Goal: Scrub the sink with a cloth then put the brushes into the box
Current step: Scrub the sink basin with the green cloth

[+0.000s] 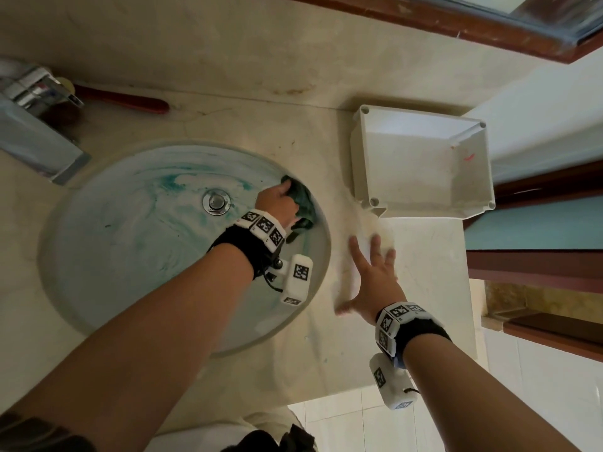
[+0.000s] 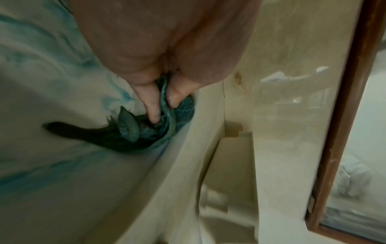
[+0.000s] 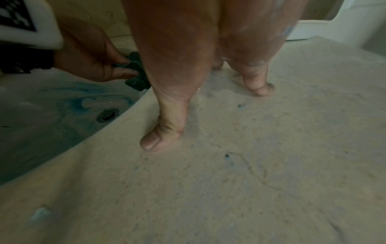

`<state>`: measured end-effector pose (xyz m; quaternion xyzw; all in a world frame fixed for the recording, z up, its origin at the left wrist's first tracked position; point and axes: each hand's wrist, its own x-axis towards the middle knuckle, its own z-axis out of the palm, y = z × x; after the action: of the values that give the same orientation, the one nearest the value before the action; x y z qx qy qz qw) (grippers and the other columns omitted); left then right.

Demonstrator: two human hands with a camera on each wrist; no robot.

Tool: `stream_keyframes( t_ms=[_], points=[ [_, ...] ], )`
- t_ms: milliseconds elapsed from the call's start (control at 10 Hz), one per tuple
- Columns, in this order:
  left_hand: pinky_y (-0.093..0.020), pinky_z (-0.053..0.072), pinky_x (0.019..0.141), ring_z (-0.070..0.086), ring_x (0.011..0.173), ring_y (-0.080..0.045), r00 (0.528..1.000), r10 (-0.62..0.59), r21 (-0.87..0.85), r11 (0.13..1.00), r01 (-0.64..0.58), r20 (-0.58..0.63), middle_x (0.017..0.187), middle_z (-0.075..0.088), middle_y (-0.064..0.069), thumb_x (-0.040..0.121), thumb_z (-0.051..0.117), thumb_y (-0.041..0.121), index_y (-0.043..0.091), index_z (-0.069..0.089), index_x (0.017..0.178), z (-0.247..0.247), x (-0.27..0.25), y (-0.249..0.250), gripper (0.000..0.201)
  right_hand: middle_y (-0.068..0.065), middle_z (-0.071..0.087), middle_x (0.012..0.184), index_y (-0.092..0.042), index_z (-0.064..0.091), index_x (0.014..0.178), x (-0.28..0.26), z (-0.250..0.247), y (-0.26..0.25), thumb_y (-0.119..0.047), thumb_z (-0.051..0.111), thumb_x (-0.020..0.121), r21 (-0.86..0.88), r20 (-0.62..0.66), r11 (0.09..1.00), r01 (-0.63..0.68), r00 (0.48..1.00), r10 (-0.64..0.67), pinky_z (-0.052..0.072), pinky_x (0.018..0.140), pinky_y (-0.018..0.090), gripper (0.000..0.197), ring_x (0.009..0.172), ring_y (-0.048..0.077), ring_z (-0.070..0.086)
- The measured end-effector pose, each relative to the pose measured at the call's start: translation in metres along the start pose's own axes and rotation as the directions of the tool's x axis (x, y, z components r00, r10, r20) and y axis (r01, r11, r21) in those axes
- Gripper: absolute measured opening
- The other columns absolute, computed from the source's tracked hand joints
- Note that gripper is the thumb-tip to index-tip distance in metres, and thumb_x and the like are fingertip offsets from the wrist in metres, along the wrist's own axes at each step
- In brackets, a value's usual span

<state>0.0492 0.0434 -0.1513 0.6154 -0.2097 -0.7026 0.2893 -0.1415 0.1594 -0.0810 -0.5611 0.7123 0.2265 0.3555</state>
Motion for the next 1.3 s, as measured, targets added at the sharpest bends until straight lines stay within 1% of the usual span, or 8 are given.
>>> stream_keyframes(
  t_ms=[100,300,400,500,600,800,1100,1300],
  points=[
    [-0.043,0.053,0.094,0.056,0.102,-0.025,0.998,-0.007,-0.059,0.998,0.003,-0.059,0.130,0.053,-0.015,0.088,0.047,-0.013,0.015,0.043,0.144,0.004,0.001,-0.004,0.062,-0.005,-0.036,0.154,-0.049,-0.021,0.146,0.000,0.000,-0.001,-0.040,0.091,0.057,-0.009,0.002,1.000,0.000,1.000,0.000,0.014,0.111,0.070,0.144,0.141,0.038,-0.032],
    [-0.049,0.051,0.095,0.059,0.114,-0.037,0.994,-0.110,-0.077,0.991,0.111,0.014,0.130,0.058,-0.018,0.086,0.053,-0.003,0.020,0.047,0.141,0.029,-0.012,-0.027,0.060,-0.003,-0.037,0.154,-0.049,-0.023,0.146,0.001,0.000,-0.002,-0.041,0.091,0.057,-0.023,0.008,1.000,-0.007,1.000,0.007,0.016,0.111,0.070,0.145,0.141,0.039,-0.031],
    [-0.048,0.045,0.101,0.053,0.115,-0.037,0.989,-0.148,-0.323,0.937,0.134,-0.020,0.132,0.049,-0.012,0.095,0.044,-0.007,0.015,0.044,0.143,0.025,-0.009,-0.010,0.053,-0.005,-0.037,0.154,-0.050,-0.022,0.145,0.001,0.000,-0.002,-0.040,0.092,0.056,-0.013,0.003,1.000,-0.008,1.000,0.008,0.017,0.111,0.070,0.145,0.141,0.038,-0.030],
    [-0.045,0.044,0.095,0.050,0.118,-0.040,0.986,-0.140,-0.440,0.894,0.089,-0.085,0.136,0.045,-0.020,0.098,0.038,-0.008,0.012,0.042,0.144,0.011,-0.005,0.012,0.050,-0.005,-0.037,0.154,-0.050,-0.022,0.145,0.001,0.000,-0.003,-0.041,0.092,0.056,-0.014,-0.002,1.000,-0.009,1.000,0.009,0.018,0.111,0.069,0.145,0.141,0.038,-0.031],
    [-0.049,0.038,0.105,0.041,0.129,-0.044,0.982,-0.160,-0.497,0.864,0.088,-0.105,0.147,0.035,-0.024,0.100,0.032,-0.006,0.010,0.037,0.146,0.004,-0.001,0.019,0.049,-0.005,-0.036,0.155,-0.050,-0.022,0.145,0.001,0.000,-0.004,-0.040,0.092,0.056,-0.016,-0.004,1.000,-0.008,1.000,0.008,0.018,0.111,0.069,0.145,0.142,0.038,-0.030],
    [-0.049,0.048,0.098,0.049,0.118,-0.041,0.988,-0.127,-0.325,0.941,0.093,-0.083,0.143,0.043,-0.017,0.092,0.042,-0.014,0.019,0.042,0.144,0.027,-0.009,-0.001,0.062,-0.004,-0.037,0.154,-0.049,-0.022,0.146,0.000,0.000,-0.004,-0.041,0.092,0.056,-0.025,0.003,1.000,-0.008,1.000,0.008,0.019,0.111,0.069,0.145,0.141,0.039,-0.030],
    [-0.035,0.055,0.089,0.053,0.125,-0.030,0.991,-0.082,-0.286,0.957,0.049,-0.105,0.143,0.047,-0.015,0.093,0.043,-0.009,0.013,0.039,0.144,-0.021,0.000,0.025,0.056,-0.005,-0.036,0.155,-0.050,-0.021,0.146,-0.001,0.001,-0.004,-0.040,0.092,0.055,-0.020,-0.010,1.000,-0.008,1.000,0.008,0.021,0.110,0.069,0.145,0.142,0.038,-0.029],
    [-0.042,0.051,0.094,0.052,0.123,-0.037,0.994,-0.075,-0.240,0.969,0.054,-0.078,0.141,0.046,-0.020,0.094,0.041,-0.010,0.013,0.040,0.144,0.009,-0.009,0.011,0.055,-0.004,-0.036,0.155,-0.049,-0.022,0.146,0.000,0.000,-0.002,-0.041,0.092,0.055,-0.024,-0.008,1.000,-0.004,1.000,0.004,0.019,0.111,0.069,0.146,0.142,0.038,-0.029]
  ],
)
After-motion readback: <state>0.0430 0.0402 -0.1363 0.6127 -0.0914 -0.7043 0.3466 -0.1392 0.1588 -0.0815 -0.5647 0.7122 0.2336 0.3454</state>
